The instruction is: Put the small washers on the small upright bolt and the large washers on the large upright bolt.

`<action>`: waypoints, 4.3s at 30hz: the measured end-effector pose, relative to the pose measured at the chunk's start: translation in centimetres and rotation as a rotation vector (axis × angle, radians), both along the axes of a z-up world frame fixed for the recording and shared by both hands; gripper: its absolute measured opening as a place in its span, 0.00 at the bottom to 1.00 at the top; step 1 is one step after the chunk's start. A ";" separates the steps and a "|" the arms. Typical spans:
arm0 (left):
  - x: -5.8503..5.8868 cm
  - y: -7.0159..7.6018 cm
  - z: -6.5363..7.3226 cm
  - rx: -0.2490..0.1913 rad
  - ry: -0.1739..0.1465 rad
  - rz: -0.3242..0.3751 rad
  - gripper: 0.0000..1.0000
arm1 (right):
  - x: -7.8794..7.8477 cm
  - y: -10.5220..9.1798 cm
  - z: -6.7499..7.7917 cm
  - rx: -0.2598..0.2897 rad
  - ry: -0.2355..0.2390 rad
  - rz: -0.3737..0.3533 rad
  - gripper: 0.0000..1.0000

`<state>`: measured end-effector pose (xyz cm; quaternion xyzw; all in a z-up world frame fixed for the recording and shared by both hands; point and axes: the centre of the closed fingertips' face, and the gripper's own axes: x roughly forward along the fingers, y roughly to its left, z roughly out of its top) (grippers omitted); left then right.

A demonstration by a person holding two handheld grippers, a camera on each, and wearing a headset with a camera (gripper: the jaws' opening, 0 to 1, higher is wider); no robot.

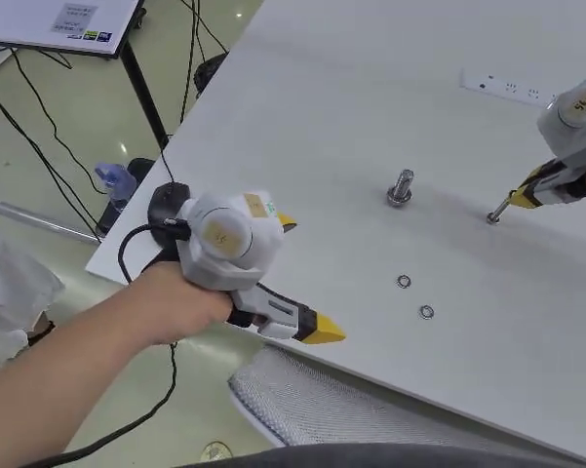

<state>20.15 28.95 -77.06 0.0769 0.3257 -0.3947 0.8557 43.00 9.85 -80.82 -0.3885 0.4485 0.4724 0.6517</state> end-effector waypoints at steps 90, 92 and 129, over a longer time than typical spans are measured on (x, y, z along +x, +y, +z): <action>0.1 1.3 -0.5 -0.023 0.047 0.017 0.89 | 0.0 0.7 -5.0 -0.061 0.044 0.052 0.20; 0.1 1.2 -0.5 -0.022 0.044 0.016 0.89 | 0.1 0.8 -4.7 -0.055 0.045 0.053 0.20; -0.9 1.6 0.3 -0.004 0.015 0.024 0.88 | -6.7 6.6 -1.6 -0.011 0.050 0.266 0.26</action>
